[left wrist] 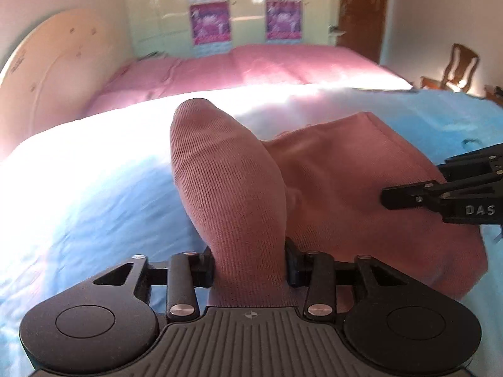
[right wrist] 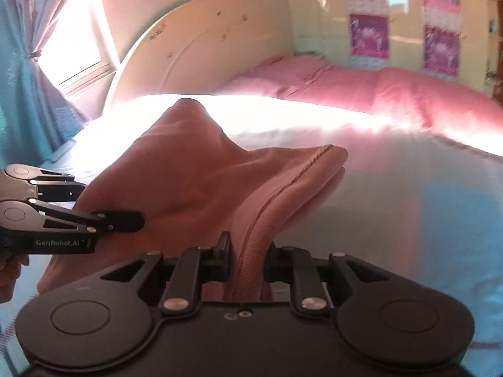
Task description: Fold small clothes
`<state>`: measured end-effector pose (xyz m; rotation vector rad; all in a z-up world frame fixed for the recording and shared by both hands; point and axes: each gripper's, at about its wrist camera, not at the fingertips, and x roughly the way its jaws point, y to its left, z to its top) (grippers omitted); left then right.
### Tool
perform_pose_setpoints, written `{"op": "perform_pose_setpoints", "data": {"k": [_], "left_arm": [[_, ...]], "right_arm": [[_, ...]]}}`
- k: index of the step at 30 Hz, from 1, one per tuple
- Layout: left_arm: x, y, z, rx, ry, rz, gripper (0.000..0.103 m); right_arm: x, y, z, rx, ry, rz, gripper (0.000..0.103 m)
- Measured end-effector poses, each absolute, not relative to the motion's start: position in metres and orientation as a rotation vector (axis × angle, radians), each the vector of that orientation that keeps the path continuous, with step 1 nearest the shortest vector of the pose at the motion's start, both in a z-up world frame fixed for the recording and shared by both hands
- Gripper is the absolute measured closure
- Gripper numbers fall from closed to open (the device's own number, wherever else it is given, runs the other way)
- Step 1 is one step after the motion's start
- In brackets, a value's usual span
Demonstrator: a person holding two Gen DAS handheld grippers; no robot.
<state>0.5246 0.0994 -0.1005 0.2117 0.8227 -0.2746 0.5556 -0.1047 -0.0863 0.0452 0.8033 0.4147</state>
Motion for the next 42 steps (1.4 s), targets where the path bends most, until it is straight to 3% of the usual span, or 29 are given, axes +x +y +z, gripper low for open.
{"op": "perform_pose_setpoints", "data": {"k": [2,3,5,6,15,20,25,28,42], "left_arm": [[0.522,0.116,-0.117,0.31,0.79,-0.167,0.022],[0.524,0.123,-0.126,0.333,0.793,-0.117,0.022],[0.527,0.143,-0.135,0.207,0.825,-0.177,0.036],[0.529,0.148,-0.136,0.158,0.834,-0.187,0.037],[0.52,0.155,-0.138,0.144,0.823,-0.21,0.038],[0.484,0.17,-0.125,0.084,0.785,-0.219,0.038],[0.454,0.171,-0.134,0.027,0.813,-0.231,0.038],[0.445,0.164,-0.153,0.021,0.855,-0.233,0.038],[0.417,0.155,-0.17,0.034,0.863,-0.205,0.038]], "right_arm": [[0.559,-0.085,-0.101,0.076,0.844,0.423,0.085],[0.562,-0.078,-0.113,0.076,0.874,0.409,0.085],[0.561,-0.069,-0.135,0.055,0.942,0.344,0.085],[0.559,-0.069,-0.142,0.054,0.948,0.323,0.085],[0.555,-0.067,-0.139,0.055,0.949,0.265,0.085],[0.55,-0.063,-0.124,-0.024,0.909,0.226,0.074],[0.502,-0.044,-0.096,-0.129,0.846,0.32,0.086],[0.487,-0.023,-0.112,-0.25,0.892,0.339,0.103],[0.475,-0.033,-0.144,-0.294,0.937,0.202,0.103]]}}
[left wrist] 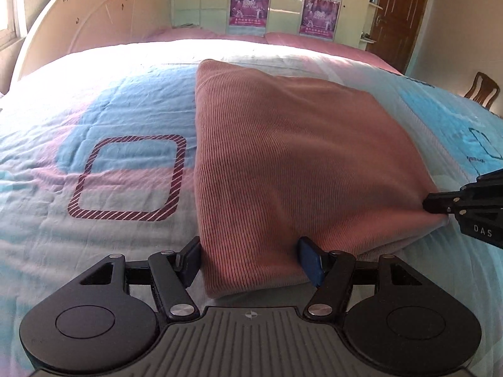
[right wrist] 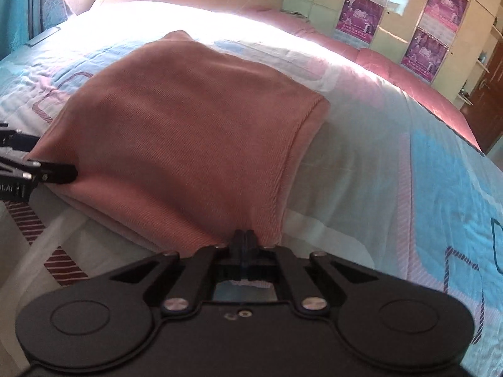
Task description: Fold small clothes
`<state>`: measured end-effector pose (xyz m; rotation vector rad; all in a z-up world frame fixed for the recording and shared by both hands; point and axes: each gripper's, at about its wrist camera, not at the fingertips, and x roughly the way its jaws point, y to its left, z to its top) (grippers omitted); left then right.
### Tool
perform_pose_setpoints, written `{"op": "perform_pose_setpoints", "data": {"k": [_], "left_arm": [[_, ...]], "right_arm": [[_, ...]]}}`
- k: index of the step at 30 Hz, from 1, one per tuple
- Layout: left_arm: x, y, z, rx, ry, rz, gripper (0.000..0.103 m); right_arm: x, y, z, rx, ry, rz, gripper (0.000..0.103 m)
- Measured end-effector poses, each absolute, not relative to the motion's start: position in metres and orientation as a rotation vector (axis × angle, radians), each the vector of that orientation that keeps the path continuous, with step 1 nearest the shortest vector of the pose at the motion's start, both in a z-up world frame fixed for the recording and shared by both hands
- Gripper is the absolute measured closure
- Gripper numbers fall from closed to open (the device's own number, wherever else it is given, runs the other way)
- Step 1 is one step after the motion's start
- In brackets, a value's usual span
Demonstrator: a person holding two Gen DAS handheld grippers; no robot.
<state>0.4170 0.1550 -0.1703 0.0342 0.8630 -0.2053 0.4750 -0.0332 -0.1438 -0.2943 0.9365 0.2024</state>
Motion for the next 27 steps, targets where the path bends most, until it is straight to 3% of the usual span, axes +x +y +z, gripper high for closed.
{"op": "perform_pose_setpoints", "data": {"k": [6,16,18,19,20,21,23,27], "left_arm": [[0.389,0.15,-0.149,0.071,0.823,-0.181,0.038],[0.27,0.137,-0.089,0.076,0.696,-0.19,0.037],[0.248,0.135,-0.078,0.074,0.658,-0.17,0.009],[0.238,0.135,-0.073,0.071,0.63,-0.146,0.0],[0.228,0.136,-0.068,0.069,0.609,-0.136,0.0],[0.223,0.136,-0.064,0.066,0.614,-0.136,0.0],[0.21,0.137,-0.058,0.051,0.615,-0.13,0.0],[0.183,0.139,-0.039,0.032,0.596,-0.126,0.0]], "right_arm": [[0.464,-0.038,-0.133,-0.198,0.924,0.187,0.103],[0.333,-0.063,-0.072,-0.034,0.816,0.189,0.094],[0.311,-0.067,-0.061,-0.017,0.794,0.172,0.069],[0.299,-0.069,-0.056,-0.011,0.774,0.15,0.033],[0.29,-0.07,-0.051,-0.007,0.748,0.123,0.003],[0.277,-0.072,-0.047,-0.002,0.711,0.098,0.001],[0.261,-0.076,-0.039,0.001,0.692,0.085,0.008],[0.238,-0.083,-0.02,0.01,0.666,0.051,0.005]]}}
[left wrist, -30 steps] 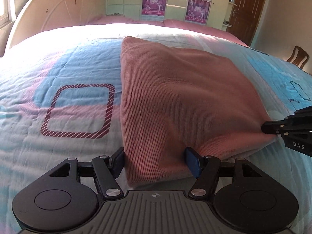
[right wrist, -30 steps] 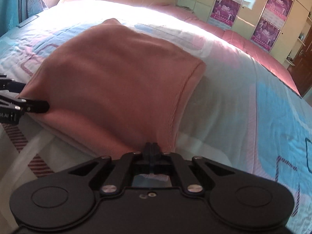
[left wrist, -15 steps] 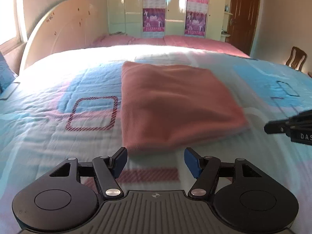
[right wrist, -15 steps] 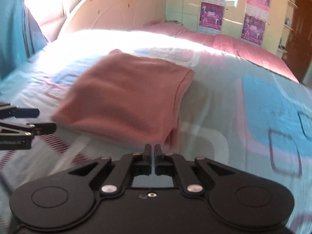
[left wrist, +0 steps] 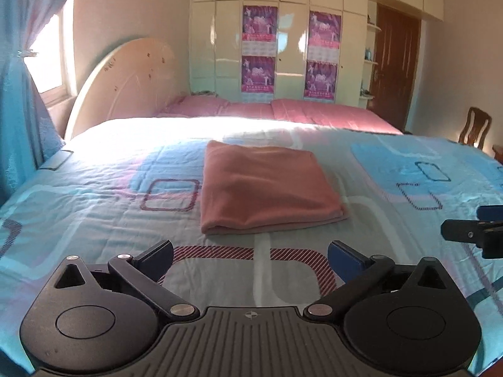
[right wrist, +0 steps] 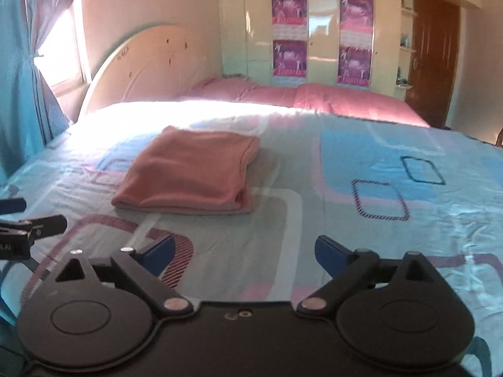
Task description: Fold small clothes
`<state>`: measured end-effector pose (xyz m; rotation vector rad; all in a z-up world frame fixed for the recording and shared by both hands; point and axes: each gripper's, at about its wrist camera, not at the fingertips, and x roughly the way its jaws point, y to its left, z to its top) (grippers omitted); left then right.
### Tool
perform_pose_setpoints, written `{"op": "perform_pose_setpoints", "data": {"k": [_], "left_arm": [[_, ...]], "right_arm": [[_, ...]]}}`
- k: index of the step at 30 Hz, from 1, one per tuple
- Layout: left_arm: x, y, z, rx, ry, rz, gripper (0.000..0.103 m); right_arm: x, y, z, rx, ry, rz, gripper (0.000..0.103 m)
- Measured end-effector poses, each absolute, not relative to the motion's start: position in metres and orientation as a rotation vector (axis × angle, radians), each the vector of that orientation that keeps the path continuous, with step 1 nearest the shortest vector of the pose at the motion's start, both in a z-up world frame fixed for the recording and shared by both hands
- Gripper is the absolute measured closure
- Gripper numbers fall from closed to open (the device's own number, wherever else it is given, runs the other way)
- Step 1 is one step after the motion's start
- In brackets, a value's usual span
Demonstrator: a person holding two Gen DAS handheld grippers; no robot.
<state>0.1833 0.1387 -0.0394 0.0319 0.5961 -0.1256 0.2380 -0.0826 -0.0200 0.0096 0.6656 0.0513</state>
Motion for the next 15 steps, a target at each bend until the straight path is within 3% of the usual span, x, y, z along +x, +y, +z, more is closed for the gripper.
{"op": "perform_pose_setpoints", "data": {"k": [2,15], "left_arm": [[0.171,0.14,-0.03,0.018,0.586,-0.139,0.0],[0.092,0.135,0.009,0.014,0.511,-0.128,0.0]], "right_arm": [[0.224,-0.082,-0.008,0.017,0.645,0.039,0.001],[0.149,-0.058,0.042,0.052,0.559,0.079,0.001]]}}
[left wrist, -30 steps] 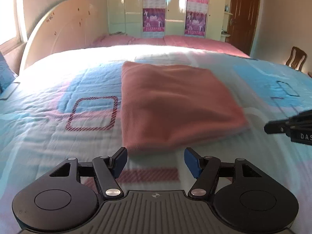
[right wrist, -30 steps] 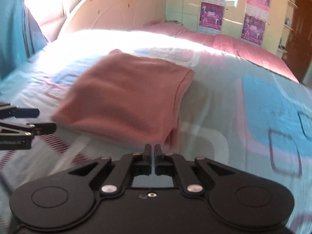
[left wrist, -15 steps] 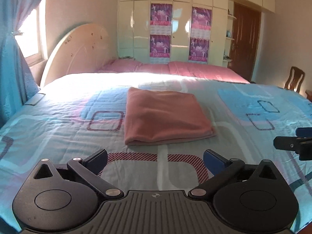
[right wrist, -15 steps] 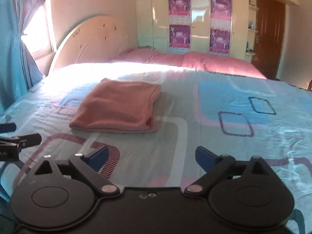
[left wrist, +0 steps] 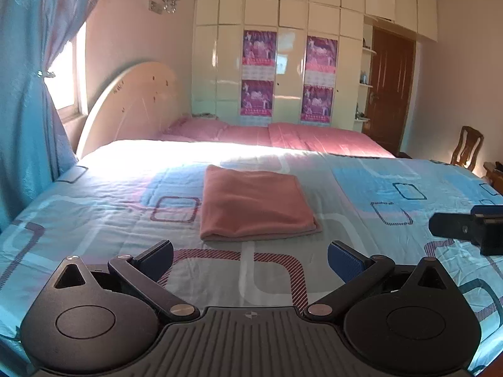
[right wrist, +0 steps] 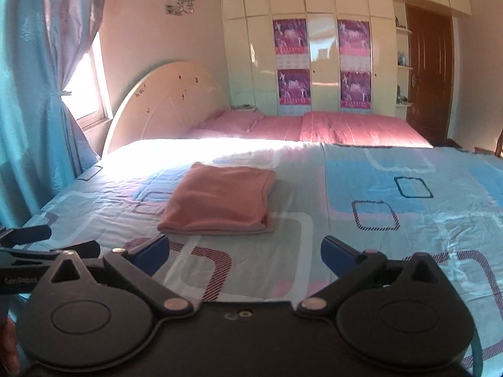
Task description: Fold small clothes
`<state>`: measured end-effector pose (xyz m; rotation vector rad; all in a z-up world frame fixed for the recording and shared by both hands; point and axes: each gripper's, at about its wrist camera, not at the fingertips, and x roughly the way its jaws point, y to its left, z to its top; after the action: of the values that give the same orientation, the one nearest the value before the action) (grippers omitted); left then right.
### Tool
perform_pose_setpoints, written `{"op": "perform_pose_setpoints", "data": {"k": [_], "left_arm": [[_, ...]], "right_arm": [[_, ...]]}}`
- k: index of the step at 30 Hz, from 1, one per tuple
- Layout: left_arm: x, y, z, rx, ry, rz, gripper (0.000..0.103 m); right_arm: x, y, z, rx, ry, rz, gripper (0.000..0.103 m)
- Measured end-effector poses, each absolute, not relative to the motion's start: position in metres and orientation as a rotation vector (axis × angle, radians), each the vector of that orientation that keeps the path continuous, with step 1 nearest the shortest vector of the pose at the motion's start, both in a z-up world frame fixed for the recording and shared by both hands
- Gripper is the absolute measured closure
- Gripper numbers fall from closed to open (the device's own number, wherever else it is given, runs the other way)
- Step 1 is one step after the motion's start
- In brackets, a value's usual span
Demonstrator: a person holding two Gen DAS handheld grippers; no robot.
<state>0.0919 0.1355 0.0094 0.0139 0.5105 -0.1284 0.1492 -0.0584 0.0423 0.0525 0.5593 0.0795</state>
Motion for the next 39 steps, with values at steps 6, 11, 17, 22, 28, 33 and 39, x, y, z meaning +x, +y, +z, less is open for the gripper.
{"op": "perform_pose_setpoints", "data": {"k": [6,11,17,22,28,33,39], "left_arm": [[0.074,0.132,0.02,0.028,0.485,-0.15,0.0],[0.064,0.131,0.028,0.018,0.478,-0.165,0.0],[0.058,0.127,0.032,0.012,0.475,-0.17,0.0],[0.055,0.122,0.034,0.012,0.47,-0.174,0.0],[0.055,0.121,0.035,0.012,0.469,-0.17,0.0],[0.057,0.121,0.035,0.014,0.474,-0.167,0.0],[0.058,0.122,0.034,0.012,0.474,-0.159,0.0]], "right_arm": [[0.13,-0.059,0.042,0.023,0.559,0.053,0.001],[0.121,-0.063,0.043,0.029,0.556,0.037,0.001],[0.114,-0.064,0.047,0.017,0.541,0.036,0.001],[0.113,-0.063,0.047,0.014,0.539,0.035,0.001],[0.113,-0.064,0.048,0.012,0.536,0.038,0.001],[0.113,-0.069,0.048,0.004,0.534,0.04,0.001],[0.115,-0.068,0.049,-0.014,0.535,0.043,0.001]]}}
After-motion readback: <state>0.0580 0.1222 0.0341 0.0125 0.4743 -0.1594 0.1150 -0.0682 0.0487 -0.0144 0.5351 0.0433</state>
